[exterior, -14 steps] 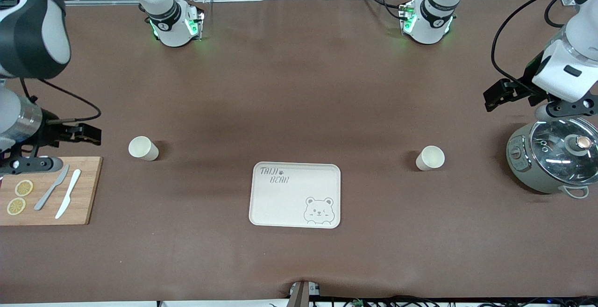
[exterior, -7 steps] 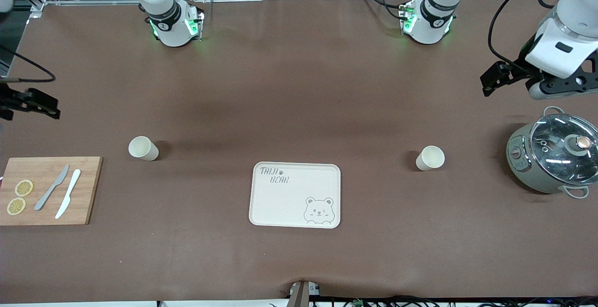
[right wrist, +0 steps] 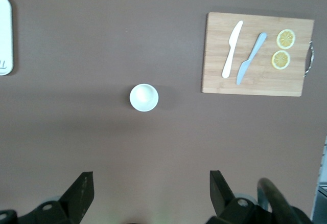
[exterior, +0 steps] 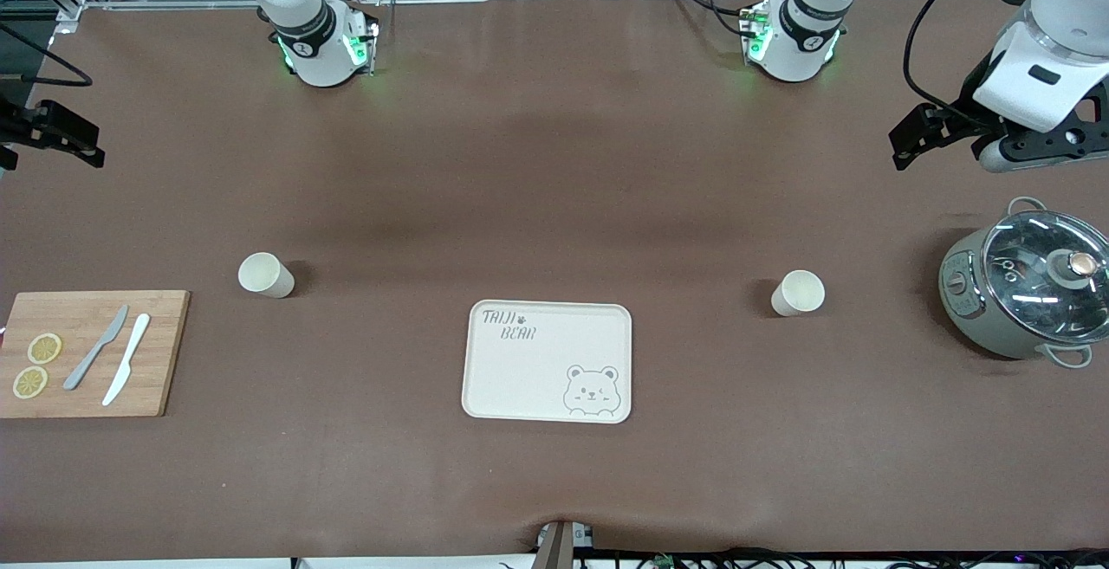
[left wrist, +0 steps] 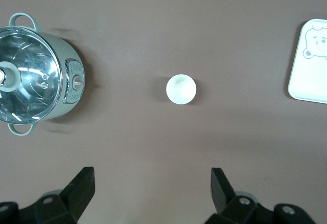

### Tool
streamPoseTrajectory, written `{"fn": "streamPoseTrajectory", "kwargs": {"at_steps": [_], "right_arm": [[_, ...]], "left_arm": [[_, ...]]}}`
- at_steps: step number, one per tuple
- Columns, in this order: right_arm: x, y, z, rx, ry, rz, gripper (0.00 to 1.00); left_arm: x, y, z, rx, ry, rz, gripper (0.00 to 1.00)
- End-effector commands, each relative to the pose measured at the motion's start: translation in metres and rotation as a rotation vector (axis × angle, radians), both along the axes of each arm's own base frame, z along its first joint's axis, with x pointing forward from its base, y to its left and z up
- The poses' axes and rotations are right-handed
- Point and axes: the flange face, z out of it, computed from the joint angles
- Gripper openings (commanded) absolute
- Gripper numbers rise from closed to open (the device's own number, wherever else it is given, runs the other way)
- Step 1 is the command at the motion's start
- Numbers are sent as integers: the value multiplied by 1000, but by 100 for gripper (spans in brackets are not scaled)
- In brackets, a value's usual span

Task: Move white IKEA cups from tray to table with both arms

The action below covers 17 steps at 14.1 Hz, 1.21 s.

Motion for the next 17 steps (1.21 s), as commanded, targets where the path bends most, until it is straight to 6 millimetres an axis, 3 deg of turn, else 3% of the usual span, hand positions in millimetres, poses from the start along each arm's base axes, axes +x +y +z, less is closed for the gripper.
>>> {"fn": "streamPoseTrajectory", "kwargs": {"at_steps": [1,12,17], "right_arm": [[-7,-4,-3,54,-11,-12,100],[-4,-6,-4,49,-19,-12,100],[-3,-6,-5,49,-20,-12,100]], "left_arm": [[-2,2,3,-21,-4,-47,100],[4,5,4,-45,-14,-96,100],[16,4,2,-51,-8,-94,100]]}}
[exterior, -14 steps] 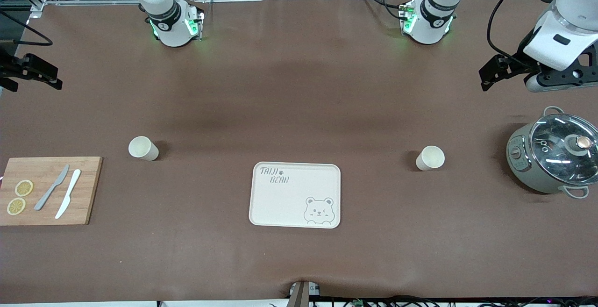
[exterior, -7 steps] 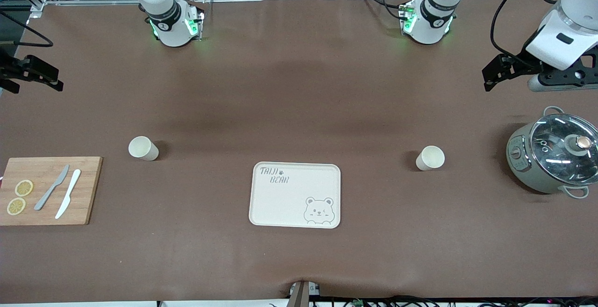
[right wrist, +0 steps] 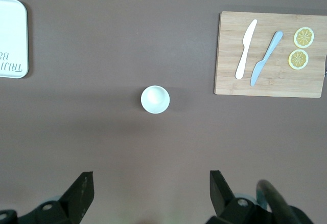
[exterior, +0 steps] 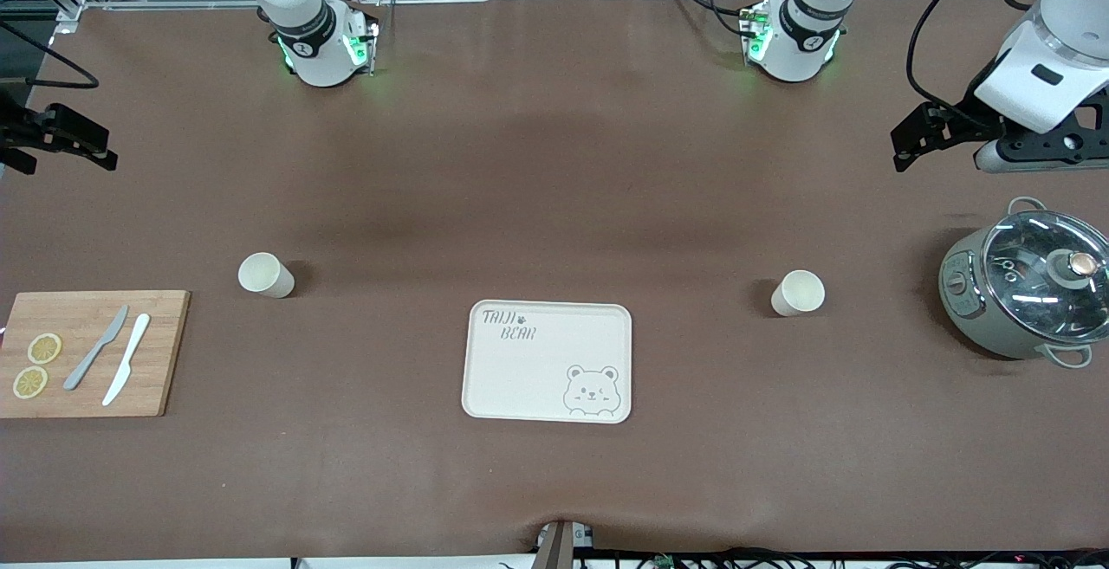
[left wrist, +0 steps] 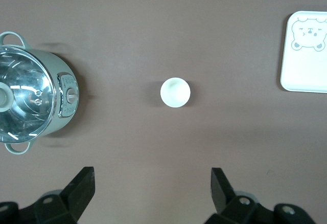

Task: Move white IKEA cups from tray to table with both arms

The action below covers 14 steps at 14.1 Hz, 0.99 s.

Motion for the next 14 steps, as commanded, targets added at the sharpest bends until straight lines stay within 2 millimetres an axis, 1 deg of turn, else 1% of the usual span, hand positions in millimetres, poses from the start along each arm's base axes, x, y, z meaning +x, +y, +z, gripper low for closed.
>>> {"fn": "streamPoseTrajectory", "kwargs": {"at_steps": [1,5,7,9,10,12,14], "right_arm": [[-5,-4,2,11,-13,-3,100],[-4,-12,0,16,-9,-20,100],[-4,-12,0,17,-11,-20,100],[-4,-12,0,16,-12,-20,100],[-4,-12,1,17,-17,-20,100],[-3,-11,0,17,-17,-18,100],[-4,-10,0,17,-15,-17,100]], "left_arm": [[8,0,3,-26,-4,-8,100],[9,1,4,-20,-5,-5,100],[9,-1,6,-18,-10,-9,100],[14,-5,3,-17,-5,-16,100],[16,-6,6,-19,-13,-18,100],[18,-9,2,-19,-5,-21,100],[19,-5,1,-18,-4,-15,100]]}}
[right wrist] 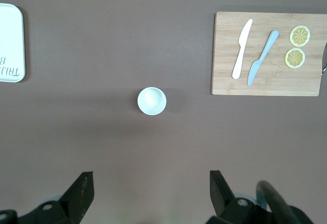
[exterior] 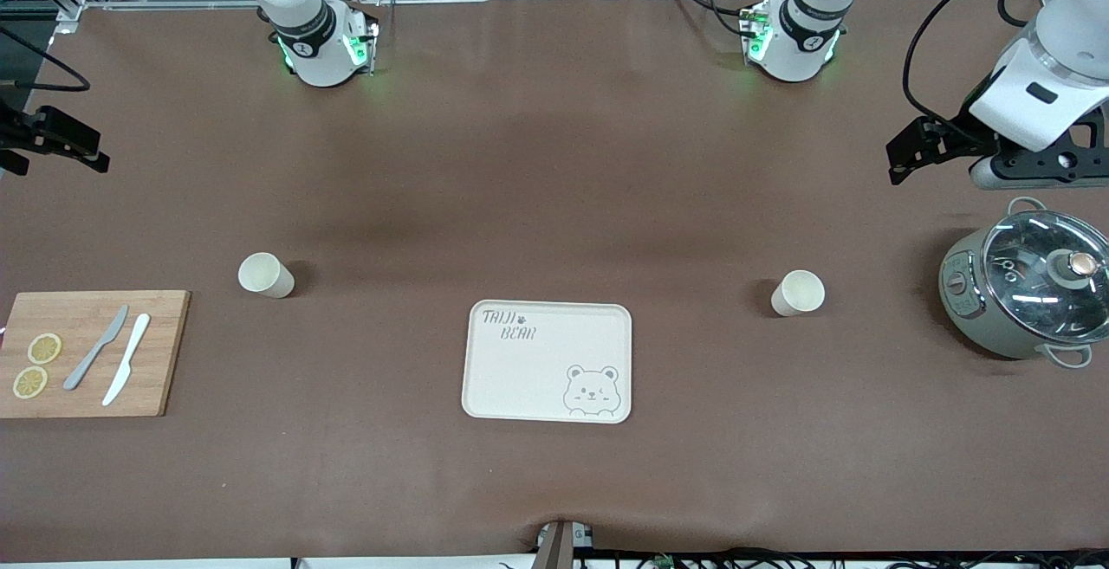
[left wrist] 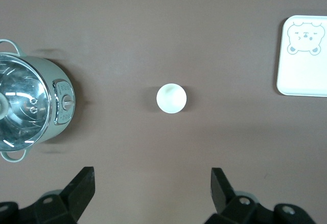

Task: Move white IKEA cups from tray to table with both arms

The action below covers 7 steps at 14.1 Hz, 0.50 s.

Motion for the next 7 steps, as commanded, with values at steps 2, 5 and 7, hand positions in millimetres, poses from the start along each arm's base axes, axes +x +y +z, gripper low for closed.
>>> {"fn": "streamPoseTrajectory", "kwargs": {"at_steps": [2,5,7], "right_arm": [[-4,-2,2,13,-12,2,100],[-3,-2,0,13,-9,2,100],[-4,-1,0,15,-7,2,100]], "left_arm": [[5,3,5,-14,-4,-2,100],[4,5,3,-13,4,0,100],[4,5,4,-13,4,0,100]]}}
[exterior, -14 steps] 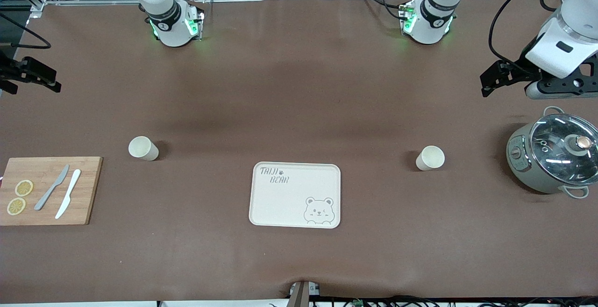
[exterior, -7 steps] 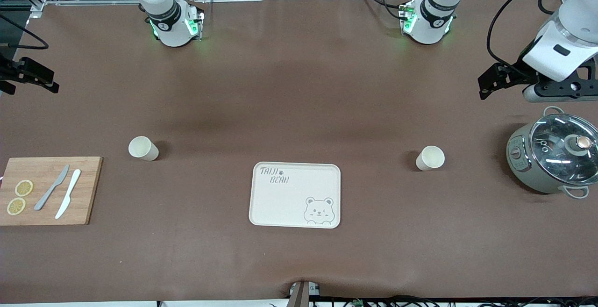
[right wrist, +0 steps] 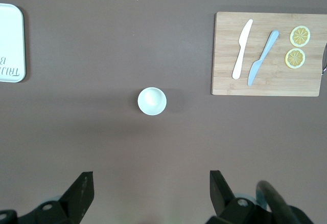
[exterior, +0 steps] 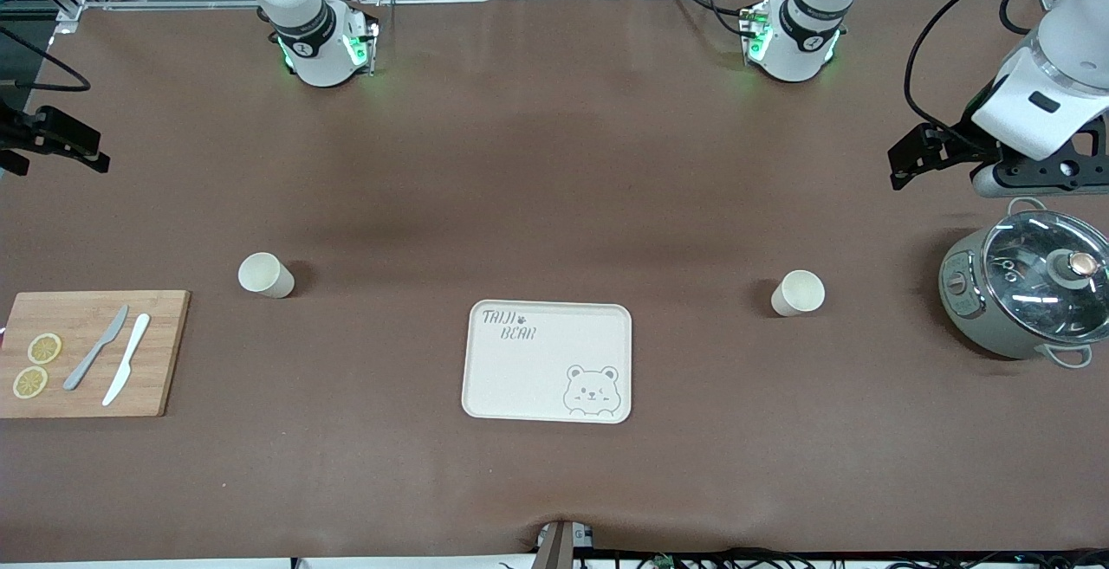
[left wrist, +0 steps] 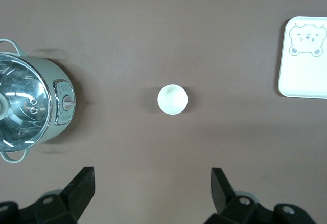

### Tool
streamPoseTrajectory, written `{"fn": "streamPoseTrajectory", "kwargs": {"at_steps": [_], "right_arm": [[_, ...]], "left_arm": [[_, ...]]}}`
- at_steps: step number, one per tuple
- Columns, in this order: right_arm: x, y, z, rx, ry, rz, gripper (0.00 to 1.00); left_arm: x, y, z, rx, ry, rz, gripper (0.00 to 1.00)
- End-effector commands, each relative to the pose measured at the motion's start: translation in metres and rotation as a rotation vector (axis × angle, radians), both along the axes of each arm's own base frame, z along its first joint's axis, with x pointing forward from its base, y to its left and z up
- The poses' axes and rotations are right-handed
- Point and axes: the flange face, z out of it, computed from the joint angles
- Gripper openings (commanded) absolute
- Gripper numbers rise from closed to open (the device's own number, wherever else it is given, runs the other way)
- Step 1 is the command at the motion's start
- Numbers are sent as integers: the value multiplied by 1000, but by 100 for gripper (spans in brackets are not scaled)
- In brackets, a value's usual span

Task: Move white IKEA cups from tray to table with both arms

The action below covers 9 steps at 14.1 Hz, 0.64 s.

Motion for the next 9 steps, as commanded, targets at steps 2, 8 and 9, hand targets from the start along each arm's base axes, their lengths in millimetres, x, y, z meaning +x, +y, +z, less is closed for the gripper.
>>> {"fn": "streamPoseTrajectory", "kwargs": {"at_steps": [2,8,9], "right_arm": [[-3,-2,-1,14,-5,2,100],[-4,-1,0,15,-4,0,100],[-4,0,0,15,-3,3,100]], "left_arm": [[1,3,5,-13,5,-2,100],[0,4,5,-21,11,3,100],[1,5,3,-23,14,8,100]]}}
